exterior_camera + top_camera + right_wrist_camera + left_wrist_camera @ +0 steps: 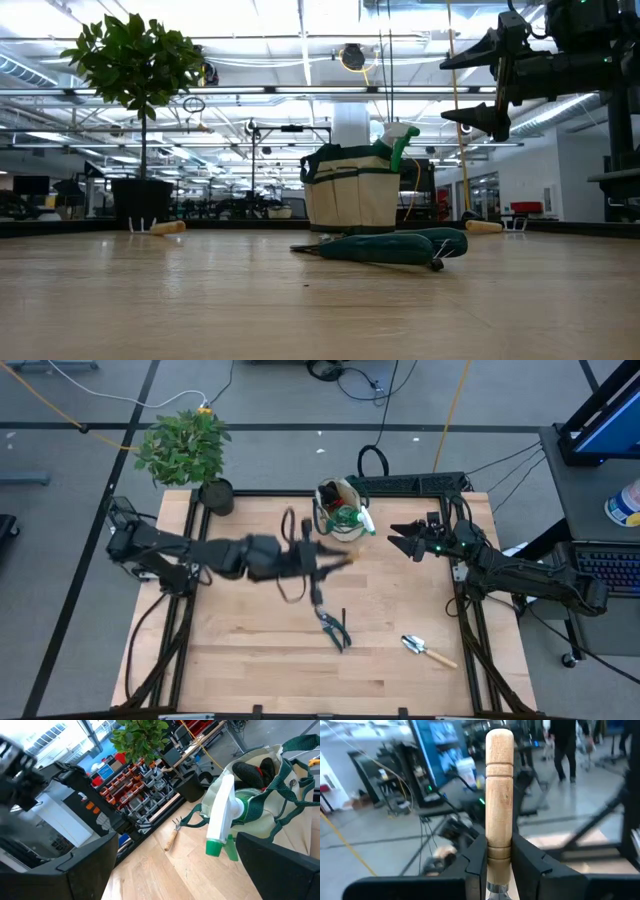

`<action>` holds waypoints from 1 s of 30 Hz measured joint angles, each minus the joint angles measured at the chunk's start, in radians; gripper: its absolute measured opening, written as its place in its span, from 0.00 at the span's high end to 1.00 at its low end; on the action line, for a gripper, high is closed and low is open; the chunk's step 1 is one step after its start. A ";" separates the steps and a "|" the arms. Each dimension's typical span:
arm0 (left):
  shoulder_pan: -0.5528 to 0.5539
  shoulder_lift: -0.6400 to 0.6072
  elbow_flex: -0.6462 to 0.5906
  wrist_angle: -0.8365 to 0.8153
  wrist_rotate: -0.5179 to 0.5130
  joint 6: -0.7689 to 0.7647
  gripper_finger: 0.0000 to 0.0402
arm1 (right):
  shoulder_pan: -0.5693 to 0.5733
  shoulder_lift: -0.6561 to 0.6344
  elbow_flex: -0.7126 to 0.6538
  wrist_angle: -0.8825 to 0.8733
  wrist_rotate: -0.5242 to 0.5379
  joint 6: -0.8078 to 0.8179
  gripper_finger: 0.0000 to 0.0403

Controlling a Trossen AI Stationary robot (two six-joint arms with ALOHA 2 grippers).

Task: Pick & Place Garden tools in Gardening bag
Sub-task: Put the left trowel into the gardening bag

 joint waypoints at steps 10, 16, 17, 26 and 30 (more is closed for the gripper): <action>0.313 0.000 0.000 0.083 0.224 -0.102 0.84 | 0.000 0.000 0.000 0.000 0.000 0.000 0.02; 0.481 0.081 0.001 0.207 0.360 -0.179 0.84 | 0.000 0.000 0.000 0.000 0.000 0.000 0.02; 0.503 0.101 0.001 0.239 0.377 -0.188 0.84 | 0.000 0.000 0.000 0.000 0.000 0.000 0.02; 0.648 0.311 0.000 0.476 0.428 -0.295 0.84 | 0.000 0.000 0.000 0.000 0.000 0.000 0.02; 0.684 0.387 0.000 0.502 0.441 -0.346 0.84 | 0.000 0.000 0.000 0.000 0.000 0.000 0.02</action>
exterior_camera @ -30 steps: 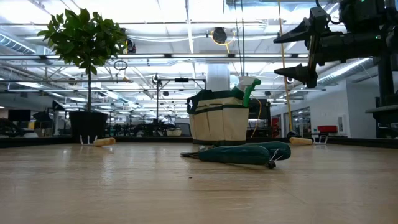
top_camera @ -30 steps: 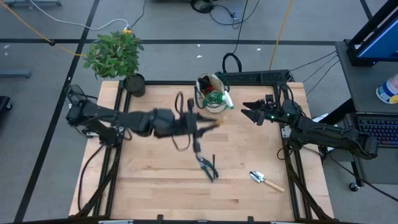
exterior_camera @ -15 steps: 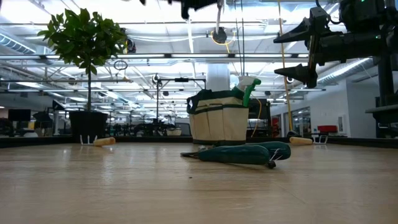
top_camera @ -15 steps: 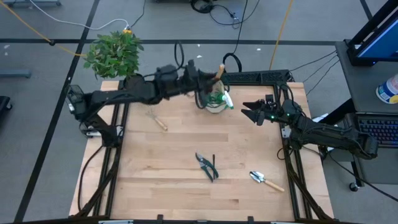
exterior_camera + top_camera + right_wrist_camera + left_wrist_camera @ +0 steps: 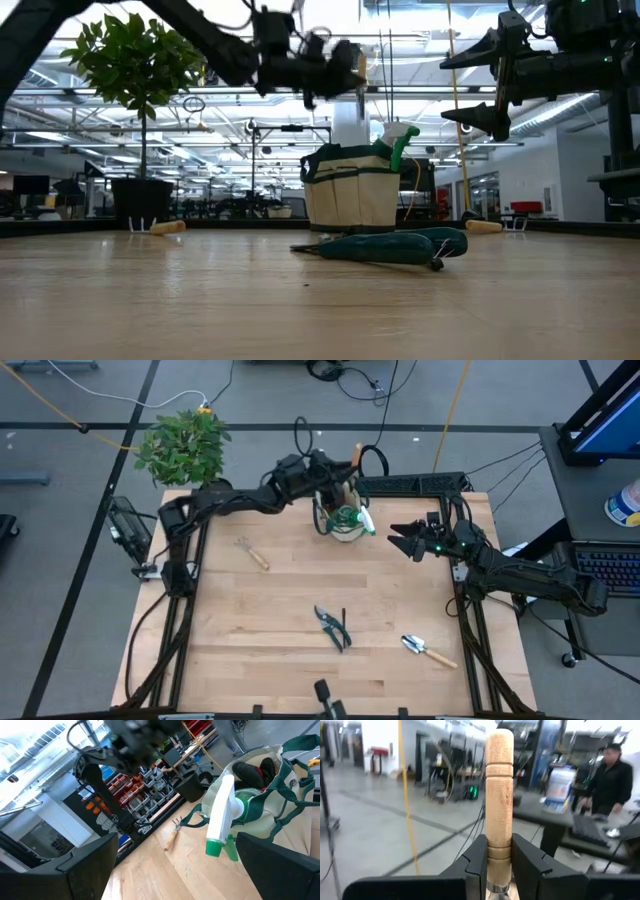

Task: Pick & Place Garden tools in Gardening bag
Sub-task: Put the left trowel into the gardening bag

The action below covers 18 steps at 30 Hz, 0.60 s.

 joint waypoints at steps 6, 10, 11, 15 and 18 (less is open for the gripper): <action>0.025 0.062 0.000 0.010 0.001 0.011 0.84 | 0.000 0.000 0.000 0.000 0.000 0.000 0.02; 0.037 0.083 0.000 -0.003 -0.001 0.014 0.84 | 0.000 0.000 0.000 0.000 0.000 0.000 0.02; 0.040 0.085 -0.001 -0.013 -0.004 0.016 0.84 | 0.000 0.000 0.000 0.000 0.000 0.000 0.02; 0.053 0.094 0.000 -0.009 -0.015 0.028 0.84 | 0.000 0.000 0.000 0.000 0.000 0.000 0.02; 0.058 0.113 0.000 -0.004 -0.027 0.021 0.84 | 0.000 0.000 0.000 0.000 0.000 0.000 0.02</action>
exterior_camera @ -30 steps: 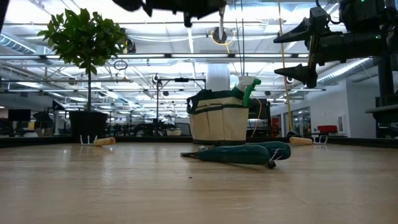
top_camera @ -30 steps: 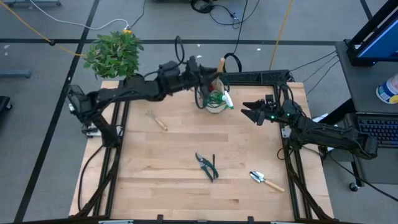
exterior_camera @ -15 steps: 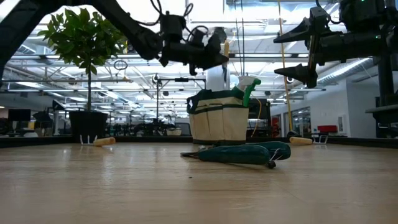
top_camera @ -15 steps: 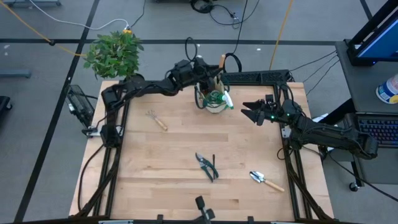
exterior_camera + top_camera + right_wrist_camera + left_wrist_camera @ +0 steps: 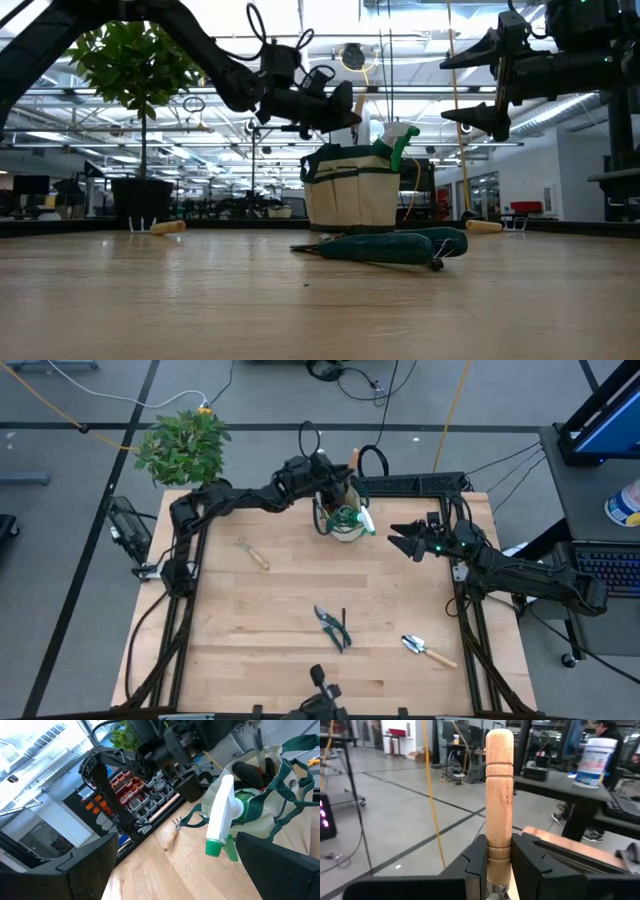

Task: Pick & Place Garden tools in Gardening bag
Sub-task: Put the left trowel into the gardening bag

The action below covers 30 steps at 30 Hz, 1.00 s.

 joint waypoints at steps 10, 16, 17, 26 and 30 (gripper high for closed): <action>-0.008 0.014 0.000 0.006 -0.095 -0.015 0.84 | 0.000 0.000 0.000 0.000 0.000 0.000 0.02; -0.023 0.014 0.000 0.008 -0.148 -0.006 0.84 | 0.000 0.000 0.000 0.000 0.000 0.000 0.02; -0.027 0.014 0.000 0.008 -0.160 -0.002 0.84 | 0.000 0.000 0.000 0.000 0.000 0.000 0.02; -0.050 0.014 0.000 0.007 -0.213 0.018 0.84 | 0.000 0.000 0.000 0.000 0.000 0.000 0.02; -0.064 0.014 0.000 0.003 -0.227 0.018 0.84 | 0.000 0.000 0.000 0.000 0.000 0.000 0.02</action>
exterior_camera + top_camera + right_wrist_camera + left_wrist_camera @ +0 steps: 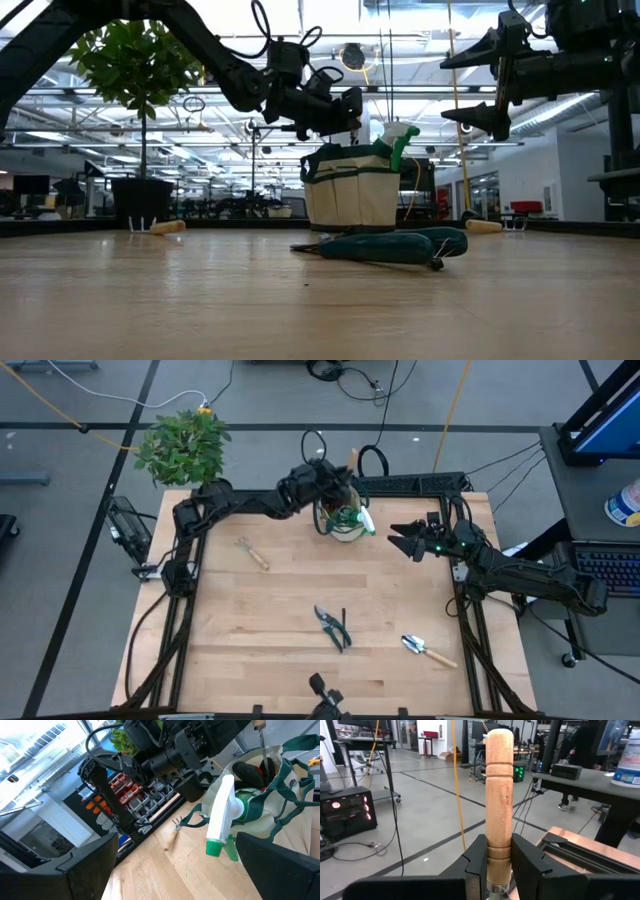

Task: Pick & Place Garden tools in Gardening bag
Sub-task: Put the left trowel into the gardening bag

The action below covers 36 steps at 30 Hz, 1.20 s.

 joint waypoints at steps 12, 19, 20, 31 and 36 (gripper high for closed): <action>-0.080 -0.001 0.000 -0.052 -0.117 0.129 0.84 | 0.000 0.000 0.000 0.000 0.000 0.000 0.02; -0.094 -0.001 0.001 -0.163 -0.127 0.154 0.84 | 0.000 0.000 0.000 0.000 0.000 0.000 0.02; -0.095 -0.001 0.001 -0.196 -0.131 0.153 0.84 | 0.000 0.000 0.000 0.000 0.000 0.000 0.02; -0.102 -0.001 0.000 -0.236 -0.148 0.154 0.79 | 0.000 0.000 0.000 0.000 0.000 0.000 0.02; -0.111 -0.001 0.000 -0.185 -0.148 0.159 0.79 | 0.000 0.000 0.000 0.000 0.000 0.000 0.02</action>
